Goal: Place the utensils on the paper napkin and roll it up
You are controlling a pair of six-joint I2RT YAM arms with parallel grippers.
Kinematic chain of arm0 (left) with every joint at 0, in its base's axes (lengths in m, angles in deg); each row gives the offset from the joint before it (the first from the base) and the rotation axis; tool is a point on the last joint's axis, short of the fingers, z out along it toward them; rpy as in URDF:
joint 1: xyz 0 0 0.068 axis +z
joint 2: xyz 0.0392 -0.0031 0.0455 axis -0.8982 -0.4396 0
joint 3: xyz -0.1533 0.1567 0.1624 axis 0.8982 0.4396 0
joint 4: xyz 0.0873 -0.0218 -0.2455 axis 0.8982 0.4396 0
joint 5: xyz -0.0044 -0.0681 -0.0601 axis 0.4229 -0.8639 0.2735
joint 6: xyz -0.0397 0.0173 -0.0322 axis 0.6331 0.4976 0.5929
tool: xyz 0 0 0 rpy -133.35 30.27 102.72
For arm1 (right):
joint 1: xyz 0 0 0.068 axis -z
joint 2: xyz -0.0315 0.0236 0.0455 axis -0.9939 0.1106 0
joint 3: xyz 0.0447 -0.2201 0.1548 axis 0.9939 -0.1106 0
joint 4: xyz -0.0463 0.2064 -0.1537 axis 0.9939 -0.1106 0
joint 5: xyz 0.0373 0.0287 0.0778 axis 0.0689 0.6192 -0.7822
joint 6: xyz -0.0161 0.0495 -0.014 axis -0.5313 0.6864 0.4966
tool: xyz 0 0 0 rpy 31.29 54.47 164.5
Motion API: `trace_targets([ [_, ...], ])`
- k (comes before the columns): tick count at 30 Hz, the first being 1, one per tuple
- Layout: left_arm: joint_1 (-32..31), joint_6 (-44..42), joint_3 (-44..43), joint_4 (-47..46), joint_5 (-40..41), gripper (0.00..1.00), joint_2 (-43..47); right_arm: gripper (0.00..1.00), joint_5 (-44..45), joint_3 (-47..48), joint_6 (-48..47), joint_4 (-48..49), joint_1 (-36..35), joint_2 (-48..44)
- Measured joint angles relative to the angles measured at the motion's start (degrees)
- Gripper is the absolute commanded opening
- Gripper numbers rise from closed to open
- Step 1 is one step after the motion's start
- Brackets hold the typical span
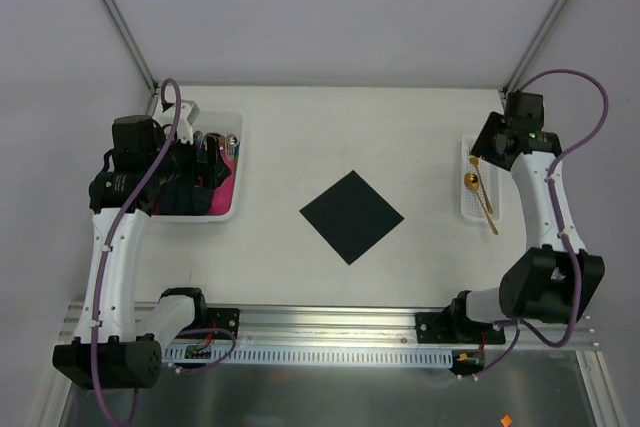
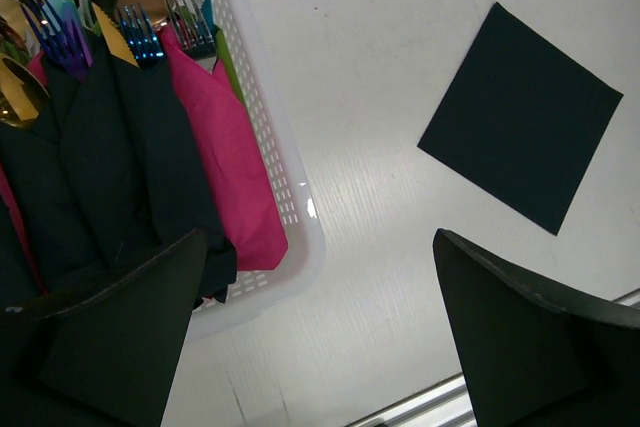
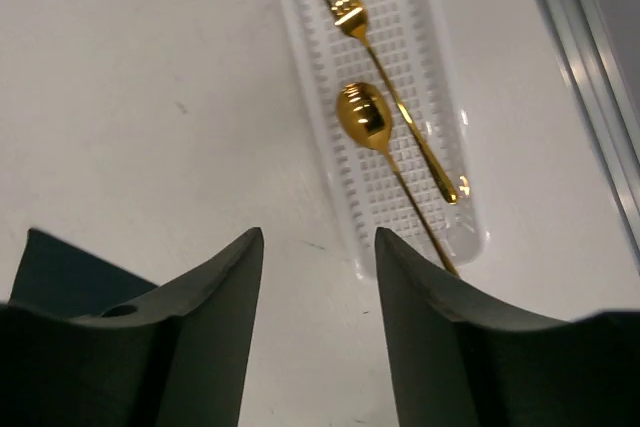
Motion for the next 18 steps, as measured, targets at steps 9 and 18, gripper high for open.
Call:
trace_targets([
  [9, 0.42, -0.31, 1.46, -0.2, -4.96, 0.99, -0.83, 0.38, -0.76, 7.15, -6.34, -3.23, 8.17, 22.32],
  [18, 4.66, -1.64, 3.85, -0.31, -9.09, 0.99, -1.01, 0.28, 0.59, 12.76, -8.9, -5.25, 8.33, 29.4],
])
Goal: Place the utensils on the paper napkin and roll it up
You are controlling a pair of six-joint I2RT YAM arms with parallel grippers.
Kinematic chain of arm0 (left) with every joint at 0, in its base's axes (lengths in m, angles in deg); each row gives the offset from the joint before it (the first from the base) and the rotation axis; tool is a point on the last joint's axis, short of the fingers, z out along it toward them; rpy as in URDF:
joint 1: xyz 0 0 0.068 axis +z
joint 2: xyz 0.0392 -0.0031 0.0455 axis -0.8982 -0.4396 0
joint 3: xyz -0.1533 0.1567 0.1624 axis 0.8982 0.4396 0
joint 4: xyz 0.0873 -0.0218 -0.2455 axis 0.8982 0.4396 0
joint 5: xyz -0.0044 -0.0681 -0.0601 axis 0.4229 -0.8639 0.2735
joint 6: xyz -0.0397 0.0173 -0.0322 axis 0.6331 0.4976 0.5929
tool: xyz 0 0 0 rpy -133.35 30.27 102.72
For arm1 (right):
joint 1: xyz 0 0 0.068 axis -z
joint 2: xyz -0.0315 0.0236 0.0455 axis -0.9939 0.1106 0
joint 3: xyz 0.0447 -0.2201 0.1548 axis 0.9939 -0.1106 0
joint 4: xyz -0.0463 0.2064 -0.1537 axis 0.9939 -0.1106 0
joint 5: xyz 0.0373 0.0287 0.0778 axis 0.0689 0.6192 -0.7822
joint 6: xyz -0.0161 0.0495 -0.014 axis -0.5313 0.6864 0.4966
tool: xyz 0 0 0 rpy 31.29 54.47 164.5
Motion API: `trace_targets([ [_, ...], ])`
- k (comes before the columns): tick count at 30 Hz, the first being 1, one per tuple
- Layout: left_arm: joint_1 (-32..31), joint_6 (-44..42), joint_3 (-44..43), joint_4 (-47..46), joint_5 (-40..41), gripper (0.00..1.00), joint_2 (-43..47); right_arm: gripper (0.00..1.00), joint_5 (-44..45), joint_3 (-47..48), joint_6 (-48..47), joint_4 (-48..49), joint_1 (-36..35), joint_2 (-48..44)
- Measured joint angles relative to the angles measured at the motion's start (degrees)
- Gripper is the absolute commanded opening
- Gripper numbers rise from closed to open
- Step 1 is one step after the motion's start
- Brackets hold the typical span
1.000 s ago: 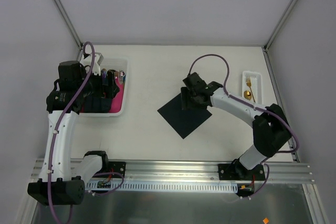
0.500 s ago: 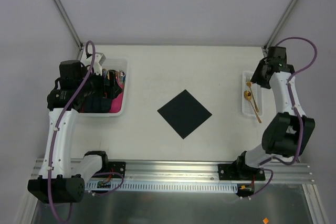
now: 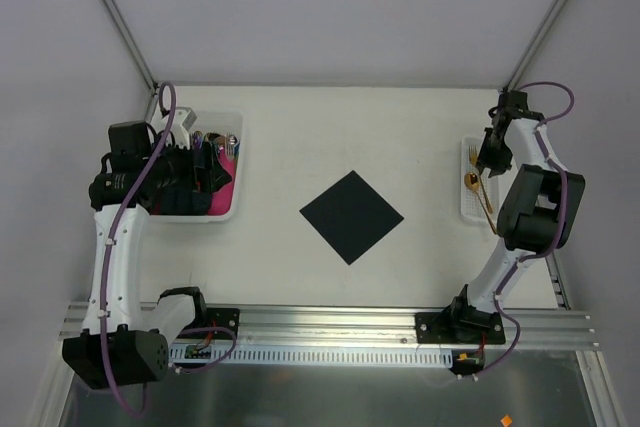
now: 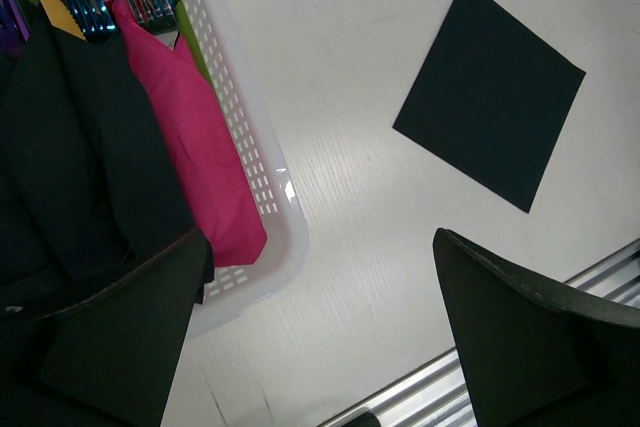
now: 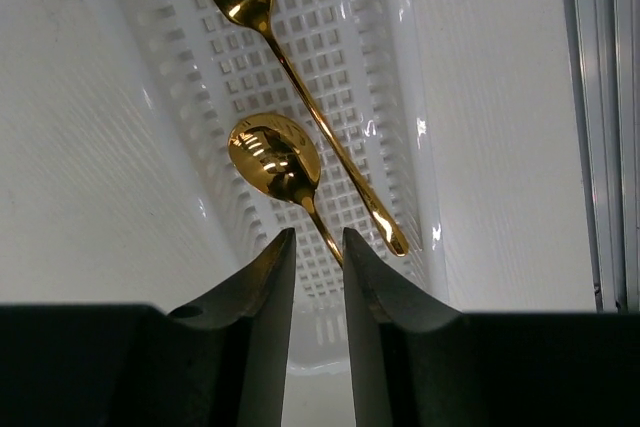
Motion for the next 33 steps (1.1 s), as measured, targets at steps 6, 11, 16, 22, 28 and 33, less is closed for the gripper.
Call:
trace_targets([
  [6, 2.75, -0.13, 0.0, -0.13, -3.87, 0.99, -2.03, 0.31, 0.9, -1.75, -1.55, -0.2, 0.0, 0.04],
  [11, 4.02, -0.15, 0.0, -0.13, -6.6, 0.99, -4.48, 0.34, 1.22, -2.23, -2.62, -1.2, -0.04, 0.04],
  [16, 5.01, -0.15, 0.0, -0.13, -7.74, 0.99, -5.09, 0.32, 2.84, -2.23, -3.26, -2.56, -1.09, 1.07],
  [22, 5.92, -0.17, 0.35, -0.15, -9.07, 0.99, -5.42, 0.31, 6.16, -2.36, -3.65, -3.89, -4.35, 4.26],
  [28, 6.56, -0.33, 0.81, -0.15, -9.18, 0.99, -5.46, 0.31, 7.32, -2.36, -3.87, -4.79, -4.74, 5.79],
  [33, 6.99, -0.35, 0.81, -0.15, -9.33, 0.99, -5.68, 0.23, 8.15, -2.36, -3.91, -5.11, -4.7, 6.8],
])
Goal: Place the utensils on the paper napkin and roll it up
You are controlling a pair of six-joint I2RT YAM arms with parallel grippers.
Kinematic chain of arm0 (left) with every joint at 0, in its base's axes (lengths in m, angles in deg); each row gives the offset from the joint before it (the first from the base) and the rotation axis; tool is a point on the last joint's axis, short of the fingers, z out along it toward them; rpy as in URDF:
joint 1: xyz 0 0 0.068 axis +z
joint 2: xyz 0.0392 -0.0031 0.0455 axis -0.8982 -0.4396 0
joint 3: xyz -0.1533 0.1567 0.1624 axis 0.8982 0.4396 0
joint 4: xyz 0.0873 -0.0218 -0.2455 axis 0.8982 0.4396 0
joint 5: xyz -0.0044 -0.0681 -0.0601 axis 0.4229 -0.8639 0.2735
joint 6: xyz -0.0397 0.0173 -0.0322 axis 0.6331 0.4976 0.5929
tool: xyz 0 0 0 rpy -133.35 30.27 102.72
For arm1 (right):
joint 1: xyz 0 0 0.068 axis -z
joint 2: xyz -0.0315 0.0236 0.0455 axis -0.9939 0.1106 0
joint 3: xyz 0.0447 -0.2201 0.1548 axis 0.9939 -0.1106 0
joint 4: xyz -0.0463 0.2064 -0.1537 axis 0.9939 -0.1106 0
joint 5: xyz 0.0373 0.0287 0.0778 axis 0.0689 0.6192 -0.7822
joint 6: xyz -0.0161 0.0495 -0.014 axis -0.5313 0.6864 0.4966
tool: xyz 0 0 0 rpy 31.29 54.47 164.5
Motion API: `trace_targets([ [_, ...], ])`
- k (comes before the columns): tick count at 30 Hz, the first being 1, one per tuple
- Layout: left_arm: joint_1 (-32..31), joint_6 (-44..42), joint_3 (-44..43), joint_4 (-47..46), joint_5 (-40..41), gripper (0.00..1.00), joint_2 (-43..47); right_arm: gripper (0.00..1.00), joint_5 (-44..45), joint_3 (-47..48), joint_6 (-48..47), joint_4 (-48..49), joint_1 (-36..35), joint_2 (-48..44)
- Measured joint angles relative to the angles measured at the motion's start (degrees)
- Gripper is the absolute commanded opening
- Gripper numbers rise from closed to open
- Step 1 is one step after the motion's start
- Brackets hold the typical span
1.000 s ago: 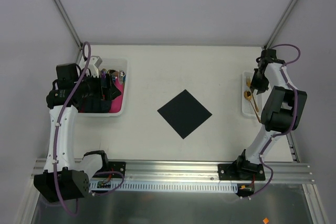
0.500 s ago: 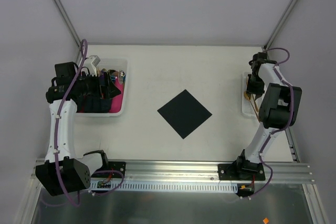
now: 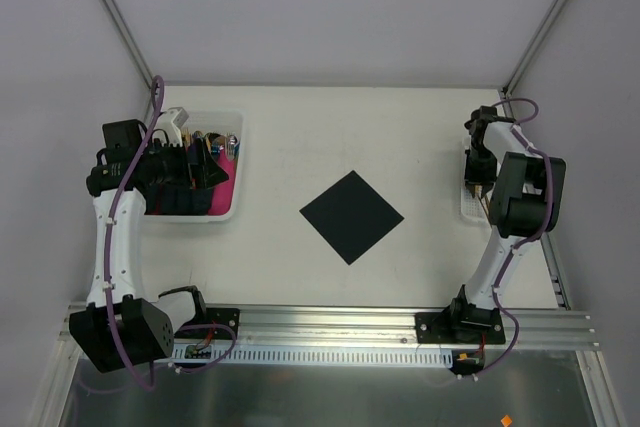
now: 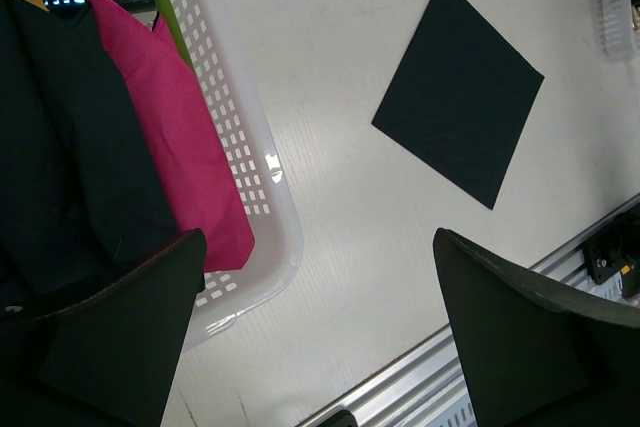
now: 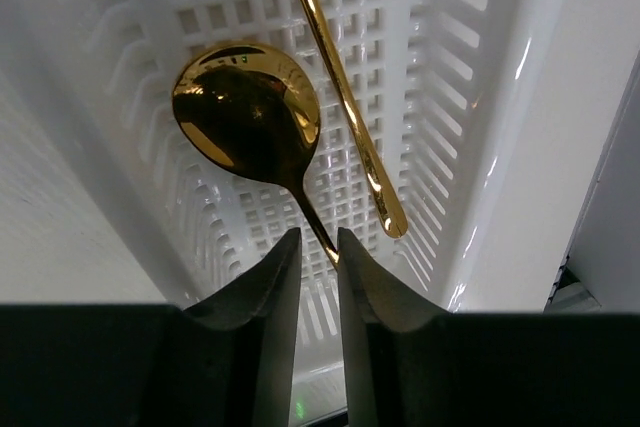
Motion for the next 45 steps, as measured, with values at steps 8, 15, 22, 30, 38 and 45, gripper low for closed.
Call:
trace_targets([
  [8, 0.74, 0.0, 0.0, -0.02, -0.68, 0.99, -1.33, 0.09, 0.57, 0.0, -0.22, -0.04, 0.02, 0.48],
  [15, 1.14, 0.0, 0.0, 0.0, -0.7, 0.99, -1.75, 0.0, 0.55, 0.0, -0.39, -0.11, 0.02, 0.02],
  [22, 1.14, 0.13, -0.46, 0.07, -0.59, 0.99, -1.77, 0.0, 0.83, 0.26, -0.28, -1.66, 0.02, -7.76],
  [30, 1.49, 0.94, -3.72, -0.07, 0.74, 0.99, -1.9, 0.0, -6.49, 2.4, 4.35, -0.72, -2.97, -26.97],
  [38, 1.51, 3.89, -4.46, -0.07, 3.02, 0.99, -1.57, 0.0, -10.36, -14.62, 21.75, 10.29, -31.19, -36.2],
  [45, 1.51, 6.64, -4.55, -0.09, 6.99, 0.99, -1.57, 0.0, -3.34, -10.64, 31.39, 12.44, -46.36, -15.41],
])
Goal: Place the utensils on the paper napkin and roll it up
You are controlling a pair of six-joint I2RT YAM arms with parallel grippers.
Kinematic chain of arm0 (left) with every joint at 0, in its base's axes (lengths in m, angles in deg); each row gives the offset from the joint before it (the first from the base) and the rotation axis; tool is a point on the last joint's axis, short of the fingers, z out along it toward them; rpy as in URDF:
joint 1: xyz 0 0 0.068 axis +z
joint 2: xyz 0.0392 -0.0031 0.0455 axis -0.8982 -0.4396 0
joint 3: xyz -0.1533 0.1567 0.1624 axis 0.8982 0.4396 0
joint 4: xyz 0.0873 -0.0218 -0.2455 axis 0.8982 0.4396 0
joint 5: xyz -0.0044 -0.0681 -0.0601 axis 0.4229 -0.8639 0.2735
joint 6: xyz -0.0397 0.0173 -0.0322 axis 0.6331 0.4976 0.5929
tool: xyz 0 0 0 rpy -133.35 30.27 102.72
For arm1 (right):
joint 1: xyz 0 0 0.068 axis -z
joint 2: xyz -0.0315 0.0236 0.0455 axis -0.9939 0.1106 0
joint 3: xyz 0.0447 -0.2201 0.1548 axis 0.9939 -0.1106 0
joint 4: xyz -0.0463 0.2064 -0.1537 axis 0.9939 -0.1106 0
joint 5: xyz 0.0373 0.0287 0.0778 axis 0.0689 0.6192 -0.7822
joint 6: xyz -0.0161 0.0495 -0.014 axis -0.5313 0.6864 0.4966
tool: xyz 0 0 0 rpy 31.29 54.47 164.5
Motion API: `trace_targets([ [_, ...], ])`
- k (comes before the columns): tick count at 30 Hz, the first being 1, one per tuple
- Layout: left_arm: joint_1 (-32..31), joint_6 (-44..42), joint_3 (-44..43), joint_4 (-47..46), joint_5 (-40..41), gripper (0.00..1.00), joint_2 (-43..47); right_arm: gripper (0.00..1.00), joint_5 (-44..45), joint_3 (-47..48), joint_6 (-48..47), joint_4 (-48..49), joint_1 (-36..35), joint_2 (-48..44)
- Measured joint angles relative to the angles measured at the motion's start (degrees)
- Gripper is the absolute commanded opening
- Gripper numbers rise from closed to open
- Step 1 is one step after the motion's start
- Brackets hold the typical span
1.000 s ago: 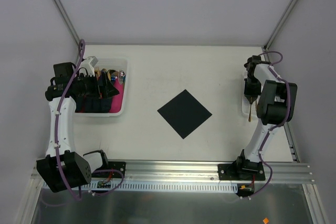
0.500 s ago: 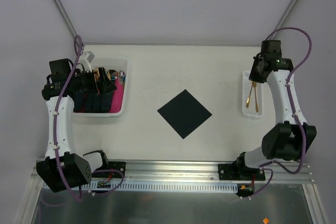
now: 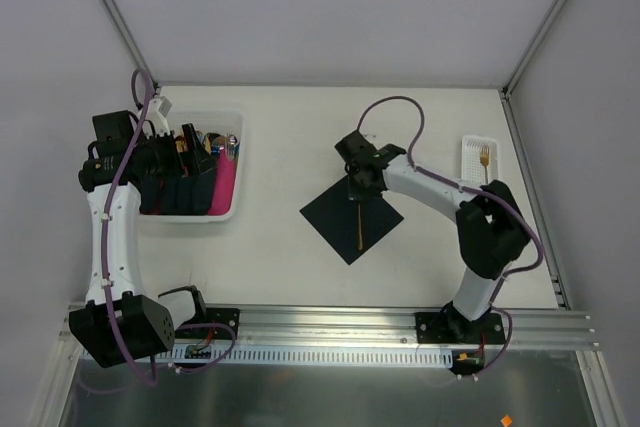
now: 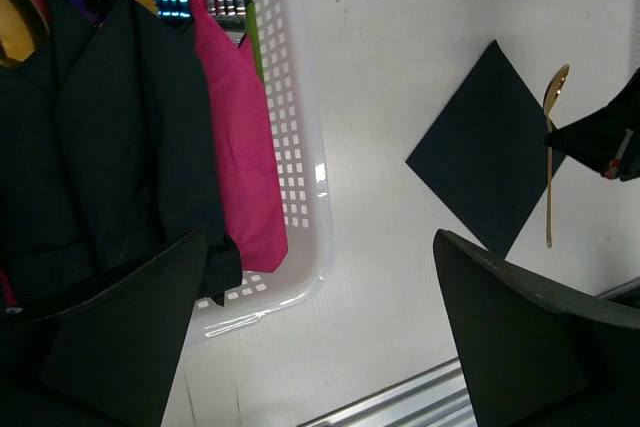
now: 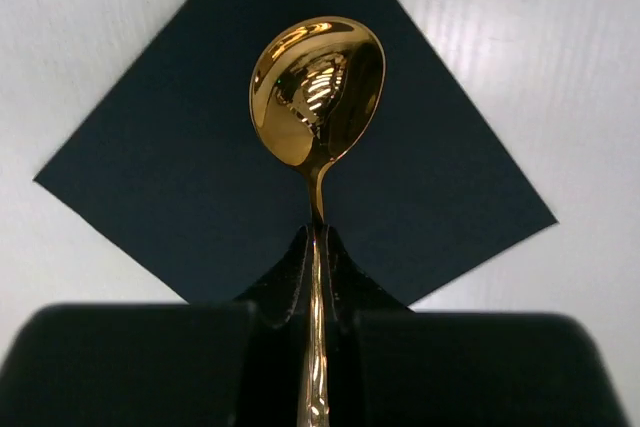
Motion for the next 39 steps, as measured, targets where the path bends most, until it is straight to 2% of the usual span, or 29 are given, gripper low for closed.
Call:
trace_targets([
  [6, 0.0, 2.08, 0.0, 0.0, 4.09, 0.99, 0.0, 0.0, 2.93, 9.35, 3.89, -0.13, -2.93, 10.4],
  [11, -0.02, 2.89, 0.0, -0.04, 5.53, 0.99, 0.0, 0.0, 4.15, 13.57, 6.38, 0.02, -2.93, 14.36],
  [24, 0.0, 3.06, 0.0, -0.33, 6.97, 0.99, -1.09, 0.0, 3.37, 13.97, 7.89, -0.44, -1.2, 17.42],
  [39, -0.02, 3.28, 0.0, -0.33, 7.08, 0.99, -2.29, 0.0, -1.16, 15.21, 3.82, -0.61, 1.7, 19.08],
])
